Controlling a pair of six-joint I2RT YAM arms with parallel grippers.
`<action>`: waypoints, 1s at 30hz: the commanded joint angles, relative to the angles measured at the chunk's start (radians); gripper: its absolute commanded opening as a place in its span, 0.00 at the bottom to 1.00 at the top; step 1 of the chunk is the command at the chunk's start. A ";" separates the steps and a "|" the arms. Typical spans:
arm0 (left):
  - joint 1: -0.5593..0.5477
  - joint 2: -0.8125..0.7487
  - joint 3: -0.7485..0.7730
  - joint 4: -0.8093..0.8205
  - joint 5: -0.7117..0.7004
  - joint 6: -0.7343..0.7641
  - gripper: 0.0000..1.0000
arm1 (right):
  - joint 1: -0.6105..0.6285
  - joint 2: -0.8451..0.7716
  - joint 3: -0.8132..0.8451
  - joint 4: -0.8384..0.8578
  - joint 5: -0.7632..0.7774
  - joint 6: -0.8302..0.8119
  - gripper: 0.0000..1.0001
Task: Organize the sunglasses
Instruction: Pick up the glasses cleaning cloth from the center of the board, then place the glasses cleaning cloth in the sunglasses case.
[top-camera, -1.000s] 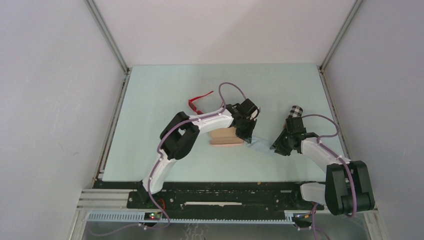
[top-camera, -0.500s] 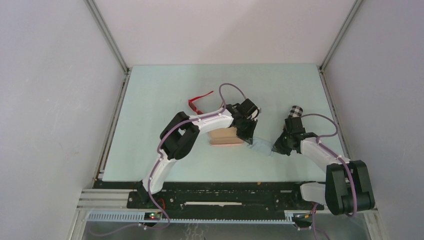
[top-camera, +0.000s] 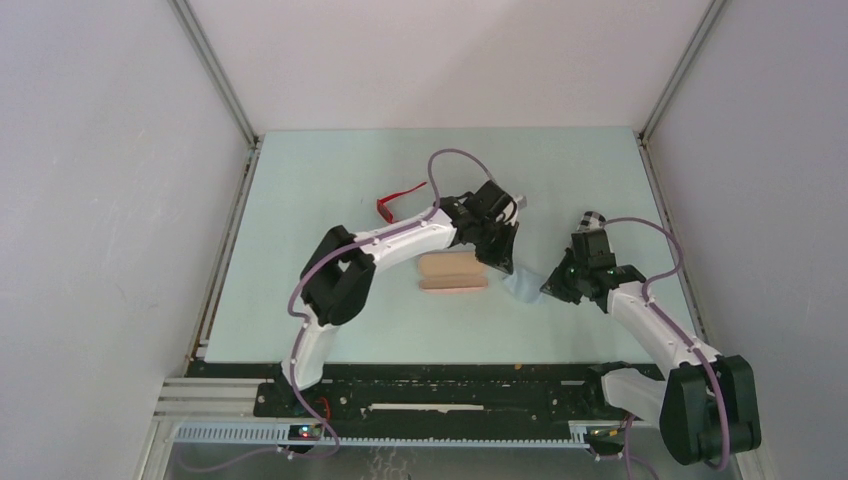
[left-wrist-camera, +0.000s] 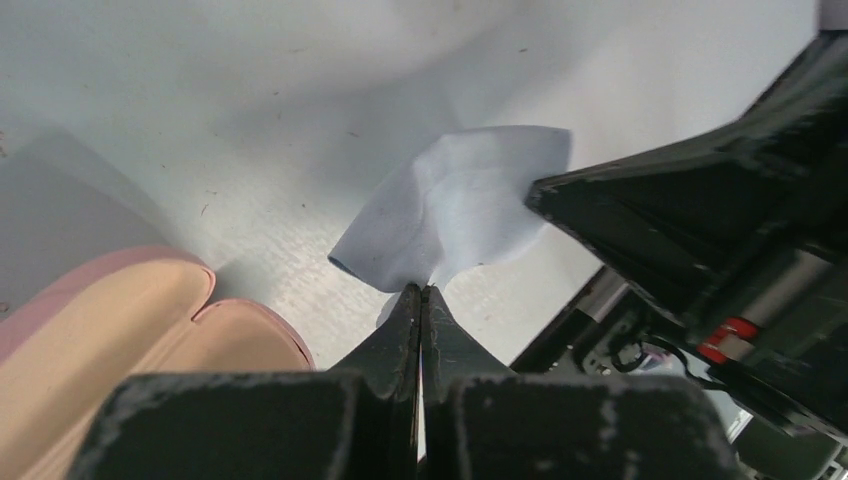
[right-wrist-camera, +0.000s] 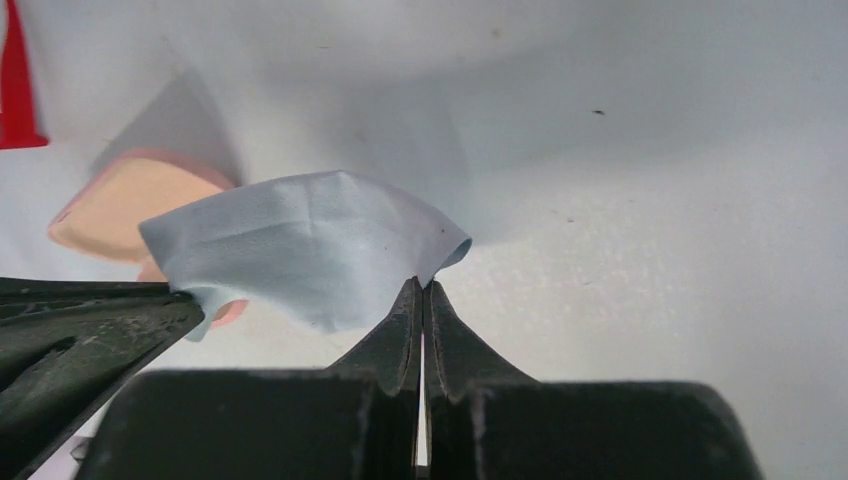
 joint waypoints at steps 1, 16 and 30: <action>0.034 -0.131 -0.027 0.011 0.022 -0.002 0.00 | 0.039 -0.019 0.087 -0.018 0.000 0.010 0.00; 0.180 -0.461 -0.447 0.002 -0.142 0.014 0.00 | 0.296 0.271 0.331 0.088 -0.027 0.038 0.00; 0.242 -0.517 -0.598 -0.014 -0.148 0.036 0.00 | 0.403 0.427 0.394 0.103 -0.044 0.032 0.00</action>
